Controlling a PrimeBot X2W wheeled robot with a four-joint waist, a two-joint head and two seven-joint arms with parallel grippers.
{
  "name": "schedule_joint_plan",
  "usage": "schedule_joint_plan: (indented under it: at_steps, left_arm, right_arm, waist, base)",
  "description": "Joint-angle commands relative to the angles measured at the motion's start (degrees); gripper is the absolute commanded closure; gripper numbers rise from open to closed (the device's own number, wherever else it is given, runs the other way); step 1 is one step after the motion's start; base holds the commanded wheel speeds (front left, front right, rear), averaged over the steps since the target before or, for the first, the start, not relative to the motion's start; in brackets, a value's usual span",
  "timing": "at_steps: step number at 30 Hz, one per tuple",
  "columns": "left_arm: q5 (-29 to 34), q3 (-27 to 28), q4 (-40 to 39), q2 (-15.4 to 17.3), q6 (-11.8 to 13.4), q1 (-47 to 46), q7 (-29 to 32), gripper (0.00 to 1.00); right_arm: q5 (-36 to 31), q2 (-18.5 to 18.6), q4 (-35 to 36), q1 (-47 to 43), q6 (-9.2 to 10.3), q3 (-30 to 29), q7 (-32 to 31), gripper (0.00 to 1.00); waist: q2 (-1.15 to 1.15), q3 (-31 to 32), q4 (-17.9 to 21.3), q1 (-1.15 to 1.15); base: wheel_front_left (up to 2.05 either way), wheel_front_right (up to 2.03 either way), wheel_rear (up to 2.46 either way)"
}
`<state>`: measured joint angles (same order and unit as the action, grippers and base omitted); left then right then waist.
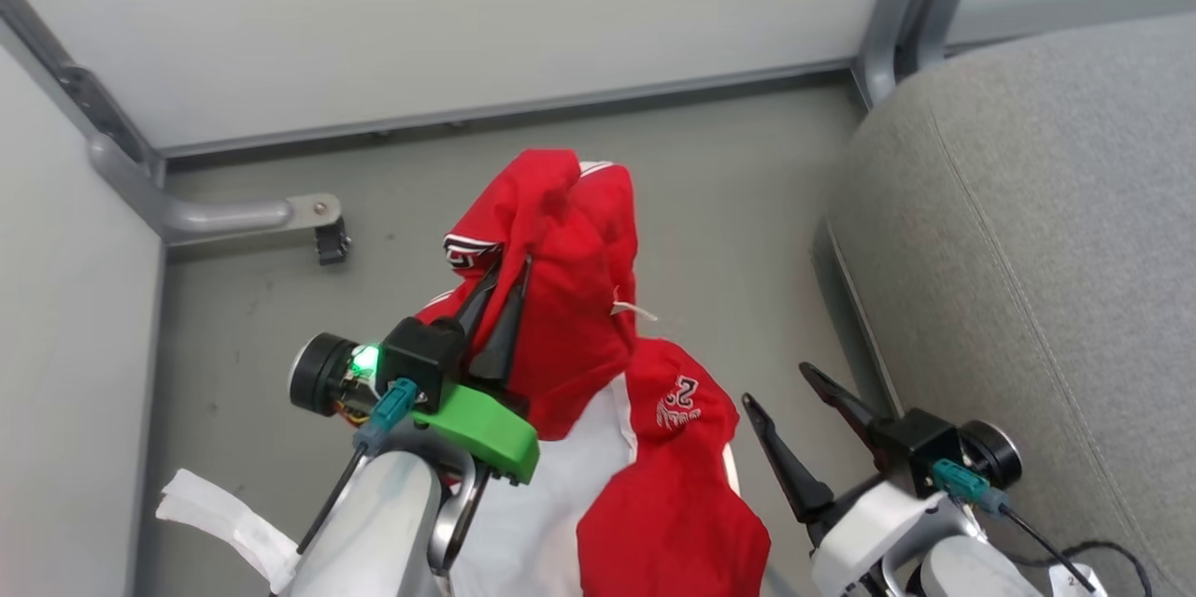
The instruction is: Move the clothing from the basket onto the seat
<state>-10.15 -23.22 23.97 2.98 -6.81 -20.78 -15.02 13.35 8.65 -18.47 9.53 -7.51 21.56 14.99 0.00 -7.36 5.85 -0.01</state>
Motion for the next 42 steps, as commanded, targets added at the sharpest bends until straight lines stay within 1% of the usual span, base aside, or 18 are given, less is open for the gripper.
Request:
schedule_joint_plan:
  at_steps: [1, 4, 8, 12, 14, 17, 18, 19, 20, 23, 25, 26, 27, 28, 30, 34, 39, 42]
  left_arm:
    - [-0.9, -0.6, -1.3, 0.0, -0.2, 1.0, -0.2, 1.00]
    - [-2.4, -2.1, -3.8, 0.0, -0.3, 1.0, -0.2, 1.00]
    - [-4.7, -5.7, -6.6, 0.0, -0.6, 1.1, -0.2, 1.00]
    - [-6.9, -10.8, -8.3, 0.0, -0.6, 0.4, -0.2, 1.00]
    - [-8.1, -13.3, -8.6, 0.0, -0.7, 0.0, -0.2, 1.00]
    - [-10.3, -17.2, -8.9, 0.0, -0.7, -0.6, -0.2, 1.00]
    - [-10.8, -17.9, -8.8, 0.0, -0.7, -0.8, -0.2, 1.00]
    - [-11.3, -18.4, -8.5, 0.0, -0.7, -0.9, -0.2, 1.00]
    - [-11.6, -18.7, -8.2, 0.0, -0.7, -0.9, -0.2, 1.00]
    - [-11.9, -18.5, -7.3, 0.0, -0.7, -0.8, -0.2, 1.00]
    - [-11.2, -17.6, -6.7, 0.0, -0.7, -0.5, -0.2, 1.00]
    - [-10.8, -17.2, -6.3, 0.0, -0.7, -0.3, -0.2, 0.95]
    - [-10.3, -16.8, -5.9, 0.0, -0.7, 0.0, -0.1, 0.53]
    - [-10.0, -16.1, -5.8, 0.0, -0.7, 0.2, -0.1, 0.00]
    - [-9.1, -14.7, -5.5, 0.1, -0.7, 0.9, -0.1, 0.00]
    - [-7.1, -12.4, -4.4, 0.3, -0.7, 2.0, -0.1, 0.00]
    - [-4.4, -9.7, -5.1, 1.4, -0.7, 2.4, -0.1, 0.00]
    - [-3.0, -7.7, -6.4, 1.5, -0.7, 3.0, -0.1, 0.00]
  right_arm:
    - [0.4, 0.9, 0.8, 1.5, 0.04, 1.3, 0.3, 0.00]
    - [1.0, 2.0, 2.2, 4.1, 0.04, 4.9, 0.3, 0.00]
    - [2.0, 3.3, 2.5, 10.2, 0.04, 10.9, 0.3, 0.00]
    - [3.1, 3.7, -1.8, 17.3, 0.04, 15.5, 0.3, 0.00]
    - [3.6, 3.2, -3.6, 20.0, 0.04, 17.6, 0.3, 0.00]
    - [5.4, 2.2, -8.4, 23.2, 0.04, 22.3, 0.3, 0.00]
    - [6.2, 1.9, -9.4, 23.8, 0.04, 23.7, 0.3, 0.39]
    - [7.7, 1.4, -10.0, 24.5, 0.04, 24.9, 0.3, 0.87]
    - [8.7, 1.3, -10.5, 24.7, 0.04, 25.7, 0.3, 1.00]
    - [11.3, 1.4, -9.9, 24.6, 0.04, 26.4, 0.3, 1.00]
    - [12.0, 1.8, -9.1, 23.3, 0.04, 25.5, 0.3, 1.00]
    - [12.3, 1.9, -8.8, 22.6, 0.04, 24.9, 0.3, 1.00]
    - [12.4, 2.0, -8.3, 21.8, 0.04, 24.1, 0.3, 1.00]
    - [12.4, 2.1, -7.8, 21.2, 0.04, 23.2, 0.3, 1.00]
    - [12.5, 2.3, -6.9, 19.4, 0.04, 21.0, 0.3, 1.00]
    - [12.7, 2.1, -4.9, 15.4, 0.04, 16.6, 0.3, 1.00]
    - [12.3, 1.7, -2.1, 11.8, 0.04, 11.9, 0.3, 1.00]
    - [11.8, 1.6, -0.9, 10.8, 0.04, 9.1, 0.3, 1.00]
  waist:
    - [0.00, 3.1, -2.9, 0.01]
    - [0.00, 3.4, -3.8, 0.01]
    - [0.00, 3.5, -5.3, 0.01]
    - [0.00, 3.2, -7.2, 0.01]
    - [0.00, 3.0, -7.9, 0.01]
    - [0.00, 3.0, -9.0, 0.01]
    - [0.00, 3.0, -9.2, 0.01]
    - [0.00, 3.0, -9.4, 0.01]
    - [0.00, 3.1, -9.5, 0.01]
    - [0.00, 3.2, -9.0, 0.01]
    - [0.00, 3.2, -8.1, 0.01]
    - [0.00, 3.3, -7.6, 0.01]
    - [0.00, 3.3, -6.8, 0.01]
    - [0.00, 3.3, -6.1, 0.01]
    - [0.00, 3.3, -4.1, 0.01]
    - [0.00, 2.6, 1.3, 0.01]
    - [0.00, 0.5, 10.2, 0.01]
    - [0.00, -0.7, 15.5, 0.01]
  base:
    - [0.00, 0.00, 0.00]
    - [0.00, 0.00, 0.00]
    - [0.00, 0.00, 0.00]
    - [0.00, 0.00, 0.00]
    - [0.00, 0.00, 0.00]
    - [0.00, 0.00, 0.00]
    - [0.00, 0.00, 0.00]
    - [0.00, 0.00, 0.00]
    - [0.00, 0.00, 0.00]
    - [0.00, 0.00, 0.00]
    - [0.00, 0.00, 0.00]
    - [0.00, 0.00, 0.00]
    - [0.00, 0.00, 0.00]
    - [0.00, 0.00, 0.00]
    - [0.00, 0.00, 0.00]
    - [0.00, 0.00, 0.00]
    - [0.00, 0.00, 0.00]
    - [0.00, 0.00, 0.00]
